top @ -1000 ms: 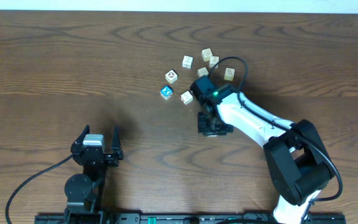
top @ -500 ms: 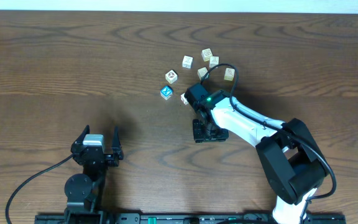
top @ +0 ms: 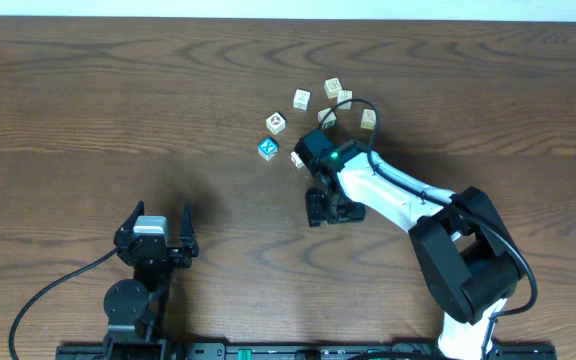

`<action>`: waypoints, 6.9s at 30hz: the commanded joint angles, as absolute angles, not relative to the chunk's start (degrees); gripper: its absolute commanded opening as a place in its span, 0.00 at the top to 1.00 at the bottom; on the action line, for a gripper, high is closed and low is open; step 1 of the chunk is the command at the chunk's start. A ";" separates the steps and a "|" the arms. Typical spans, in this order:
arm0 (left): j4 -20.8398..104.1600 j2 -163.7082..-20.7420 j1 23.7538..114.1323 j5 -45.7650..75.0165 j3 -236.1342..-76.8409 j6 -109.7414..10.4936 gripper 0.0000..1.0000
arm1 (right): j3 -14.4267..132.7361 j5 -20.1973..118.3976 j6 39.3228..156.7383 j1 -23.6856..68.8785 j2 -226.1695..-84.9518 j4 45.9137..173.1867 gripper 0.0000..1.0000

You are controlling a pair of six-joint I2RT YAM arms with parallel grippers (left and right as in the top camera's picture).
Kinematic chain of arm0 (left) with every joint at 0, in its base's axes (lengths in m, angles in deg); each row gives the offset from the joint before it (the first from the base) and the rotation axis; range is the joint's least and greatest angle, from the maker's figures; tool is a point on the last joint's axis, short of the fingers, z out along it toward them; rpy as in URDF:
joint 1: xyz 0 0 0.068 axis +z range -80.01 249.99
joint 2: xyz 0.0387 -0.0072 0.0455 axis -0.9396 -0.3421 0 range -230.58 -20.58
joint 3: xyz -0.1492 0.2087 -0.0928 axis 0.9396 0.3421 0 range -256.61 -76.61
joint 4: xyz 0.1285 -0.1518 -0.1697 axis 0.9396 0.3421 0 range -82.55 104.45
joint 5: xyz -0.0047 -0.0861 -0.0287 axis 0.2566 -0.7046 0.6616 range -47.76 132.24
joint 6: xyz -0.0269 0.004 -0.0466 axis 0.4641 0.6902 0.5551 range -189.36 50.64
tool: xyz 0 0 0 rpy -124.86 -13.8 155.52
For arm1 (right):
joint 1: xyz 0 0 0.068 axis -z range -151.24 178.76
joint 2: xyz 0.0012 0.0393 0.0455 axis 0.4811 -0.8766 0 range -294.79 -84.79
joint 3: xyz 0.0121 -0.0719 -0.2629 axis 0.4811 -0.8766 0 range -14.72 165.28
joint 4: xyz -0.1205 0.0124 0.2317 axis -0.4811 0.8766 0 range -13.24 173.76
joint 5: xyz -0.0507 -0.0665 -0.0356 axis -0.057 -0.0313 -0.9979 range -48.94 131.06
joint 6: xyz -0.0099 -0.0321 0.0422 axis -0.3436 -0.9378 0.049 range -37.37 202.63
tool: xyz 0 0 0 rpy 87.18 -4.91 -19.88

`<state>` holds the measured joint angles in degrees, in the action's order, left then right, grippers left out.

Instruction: Lift 3 blocks

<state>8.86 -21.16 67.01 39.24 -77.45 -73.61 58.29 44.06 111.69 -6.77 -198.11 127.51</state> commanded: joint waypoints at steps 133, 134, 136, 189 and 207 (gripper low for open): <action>11.44 -20.81 67.29 39.78 -76.84 -72.91 0.24 | 40.22 44.13 109.44 -6.22 -182.24 113.36 0.78; 11.46 -20.81 67.29 39.78 -76.84 -72.91 0.24 | 40.22 44.11 108.94 -6.22 -182.32 113.39 0.80; 11.44 -20.81 67.29 39.78 -76.84 -72.91 0.24 | 40.17 44.13 108.67 -6.22 -182.61 113.39 0.81; 11.44 -20.81 67.29 39.78 -76.84 -72.91 0.24 | 39.87 35.71 112.87 -6.92 -189.06 110.87 0.84; 11.44 -20.81 67.29 39.78 -76.84 -72.91 0.24 | 39.87 39.67 114.73 -3.58 -189.06 108.12 0.78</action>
<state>8.86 -21.16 67.01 39.24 -77.45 -73.61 41.40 36.83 113.81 -4.17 -186.91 108.73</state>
